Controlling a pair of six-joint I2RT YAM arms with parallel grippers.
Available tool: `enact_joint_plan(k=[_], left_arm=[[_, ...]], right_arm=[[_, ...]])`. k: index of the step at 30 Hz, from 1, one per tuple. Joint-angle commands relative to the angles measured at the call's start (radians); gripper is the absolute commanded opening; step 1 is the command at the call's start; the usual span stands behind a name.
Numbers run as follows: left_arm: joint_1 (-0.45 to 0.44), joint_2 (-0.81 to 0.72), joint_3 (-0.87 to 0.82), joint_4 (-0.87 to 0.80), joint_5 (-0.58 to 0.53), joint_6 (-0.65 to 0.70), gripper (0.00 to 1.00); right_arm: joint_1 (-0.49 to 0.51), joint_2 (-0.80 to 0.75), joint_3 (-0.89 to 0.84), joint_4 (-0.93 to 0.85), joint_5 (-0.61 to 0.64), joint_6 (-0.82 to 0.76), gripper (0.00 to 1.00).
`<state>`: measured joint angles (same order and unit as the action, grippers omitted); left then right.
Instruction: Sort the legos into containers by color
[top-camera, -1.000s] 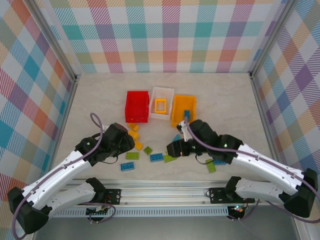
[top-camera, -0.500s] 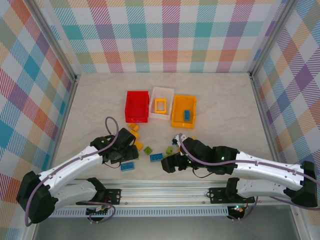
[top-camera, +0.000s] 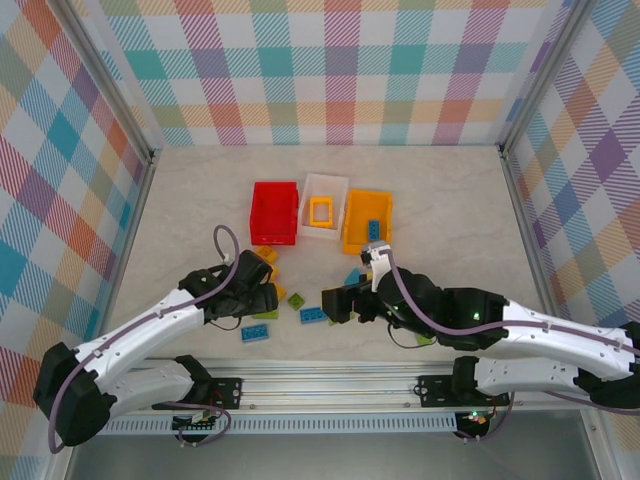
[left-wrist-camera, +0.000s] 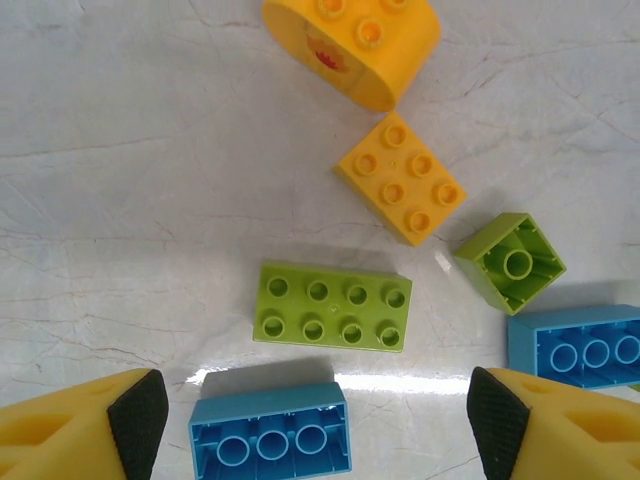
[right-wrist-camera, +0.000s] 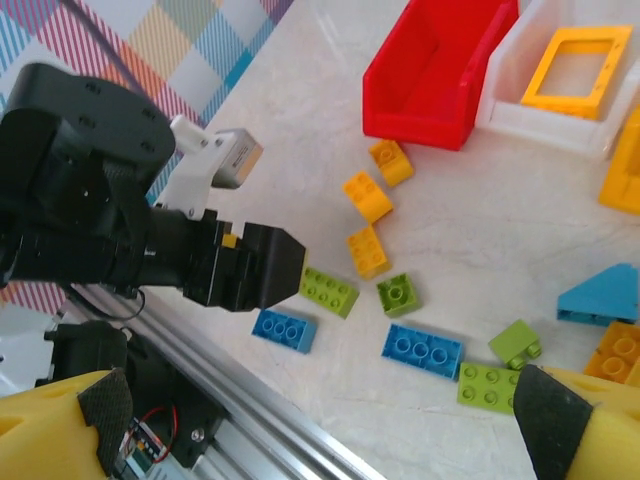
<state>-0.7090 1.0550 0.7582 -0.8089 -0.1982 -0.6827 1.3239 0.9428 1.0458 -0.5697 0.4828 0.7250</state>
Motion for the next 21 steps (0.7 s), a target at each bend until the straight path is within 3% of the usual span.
enact_joint_plan(k=[1, 10, 21], left_arm=[[0.009, -0.005, 0.017, -0.016, -0.017, 0.04, 0.81], [0.026, 0.242, 0.063, 0.015, 0.069, 0.112, 0.89], [0.057, 0.411, 0.029, 0.161, 0.124, 0.147, 0.87]], right_arm=[[0.008, 0.046, 0.044, -0.092, 0.024, -0.009, 0.99], [0.008, 0.196, -0.002, -0.008, -0.167, 0.021, 1.0], [0.009, 0.206, -0.051, 0.022, -0.194, 0.062, 1.0]])
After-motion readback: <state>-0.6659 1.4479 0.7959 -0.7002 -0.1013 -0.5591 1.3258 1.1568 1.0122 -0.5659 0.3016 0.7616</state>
